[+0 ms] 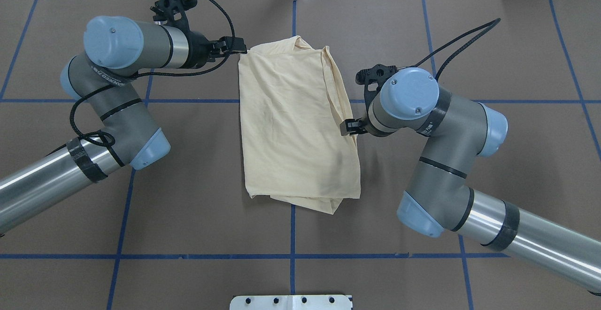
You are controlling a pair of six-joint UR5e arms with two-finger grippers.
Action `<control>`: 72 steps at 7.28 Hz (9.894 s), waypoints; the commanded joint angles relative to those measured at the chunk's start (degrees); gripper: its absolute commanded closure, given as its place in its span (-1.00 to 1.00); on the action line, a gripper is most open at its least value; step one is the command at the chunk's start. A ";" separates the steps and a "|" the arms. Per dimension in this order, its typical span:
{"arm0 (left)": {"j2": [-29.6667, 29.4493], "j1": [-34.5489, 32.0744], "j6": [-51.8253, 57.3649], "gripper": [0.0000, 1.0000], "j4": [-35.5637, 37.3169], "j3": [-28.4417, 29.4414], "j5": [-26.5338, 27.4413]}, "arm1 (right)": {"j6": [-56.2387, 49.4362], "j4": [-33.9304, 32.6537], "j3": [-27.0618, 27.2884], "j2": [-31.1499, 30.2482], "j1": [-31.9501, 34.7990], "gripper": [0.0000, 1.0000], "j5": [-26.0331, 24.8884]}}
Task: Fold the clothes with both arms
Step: 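Press the right gripper on the shirt's far side edge to straighten it, then move the left gripper to the shirt's near edge while the right gripper holds its side, then lower the right gripper to the shirt's near corner beside the left gripper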
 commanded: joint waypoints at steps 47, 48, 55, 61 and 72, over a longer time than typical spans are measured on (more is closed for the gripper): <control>6.26 22.63 -25.73 -0.17 25.94 -16.08 3.46 | 3.36 -6.38 6.98 -0.93 7.59 -1.00 16.72; 6.26 22.63 -25.73 0.21 26.11 -16.08 3.46 | 3.36 -6.38 6.90 -0.93 7.59 -1.00 16.72; 6.43 22.54 -25.64 1.00 31.56 -20.57 2.84 | 18.52 -6.21 7.78 -1.28 2.18 -1.00 14.54; 6.43 22.63 -25.55 1.00 31.56 -20.31 2.75 | 38.15 -6.82 6.99 -2.60 -7.34 -1.00 6.88; 6.35 22.63 -25.55 1.00 31.56 -20.57 2.75 | 38.16 -6.21 3.12 -1.63 -10.78 -0.92 6.88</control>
